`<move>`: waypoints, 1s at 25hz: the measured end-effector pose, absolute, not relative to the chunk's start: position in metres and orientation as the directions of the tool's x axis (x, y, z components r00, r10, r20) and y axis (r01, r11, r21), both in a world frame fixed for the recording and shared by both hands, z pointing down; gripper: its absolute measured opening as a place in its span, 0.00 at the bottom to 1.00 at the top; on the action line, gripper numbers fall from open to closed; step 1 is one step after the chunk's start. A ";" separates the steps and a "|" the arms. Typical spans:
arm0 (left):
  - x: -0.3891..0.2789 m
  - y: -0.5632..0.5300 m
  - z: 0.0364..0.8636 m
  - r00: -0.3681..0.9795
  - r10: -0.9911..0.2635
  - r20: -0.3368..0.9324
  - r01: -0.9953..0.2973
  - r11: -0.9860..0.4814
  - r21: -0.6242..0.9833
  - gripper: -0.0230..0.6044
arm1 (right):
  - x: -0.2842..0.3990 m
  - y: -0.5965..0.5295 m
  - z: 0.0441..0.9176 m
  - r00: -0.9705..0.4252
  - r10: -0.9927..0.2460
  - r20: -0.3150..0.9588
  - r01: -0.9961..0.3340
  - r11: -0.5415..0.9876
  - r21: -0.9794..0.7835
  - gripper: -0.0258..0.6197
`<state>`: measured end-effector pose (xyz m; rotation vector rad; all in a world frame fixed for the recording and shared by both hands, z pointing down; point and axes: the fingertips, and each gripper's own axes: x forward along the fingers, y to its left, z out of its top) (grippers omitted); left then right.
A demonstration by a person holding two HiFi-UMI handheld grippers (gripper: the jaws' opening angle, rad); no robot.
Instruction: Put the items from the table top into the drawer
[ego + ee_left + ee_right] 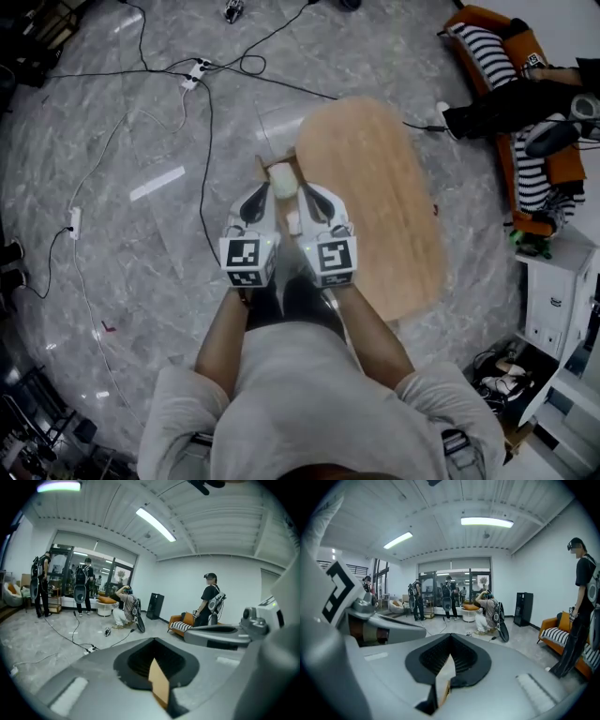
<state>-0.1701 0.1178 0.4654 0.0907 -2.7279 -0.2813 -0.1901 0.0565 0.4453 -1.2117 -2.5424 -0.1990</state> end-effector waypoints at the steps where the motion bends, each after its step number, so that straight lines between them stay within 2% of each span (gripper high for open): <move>1: -0.168 0.116 0.456 -0.925 -0.096 0.367 -0.025 0.980 0.195 0.07 | -0.188 0.055 0.432 -0.600 0.735 0.317 0.773 0.635 -0.009 0.05; 11: -0.153 0.086 0.376 -0.968 -0.060 0.243 -0.019 0.985 0.169 0.07 | -0.167 0.029 0.331 -0.637 0.756 0.150 0.771 0.630 0.096 0.05; 19: -0.135 0.059 0.340 -0.981 -0.040 0.190 -0.020 0.994 0.108 0.07 | -0.151 0.011 0.305 -0.613 0.783 0.103 0.790 0.608 0.078 0.05; 25: -0.108 0.063 0.333 -0.980 -0.009 0.200 0.006 0.997 0.074 0.07 | -0.131 0.007 0.295 -0.603 0.795 0.064 0.797 0.597 0.094 0.05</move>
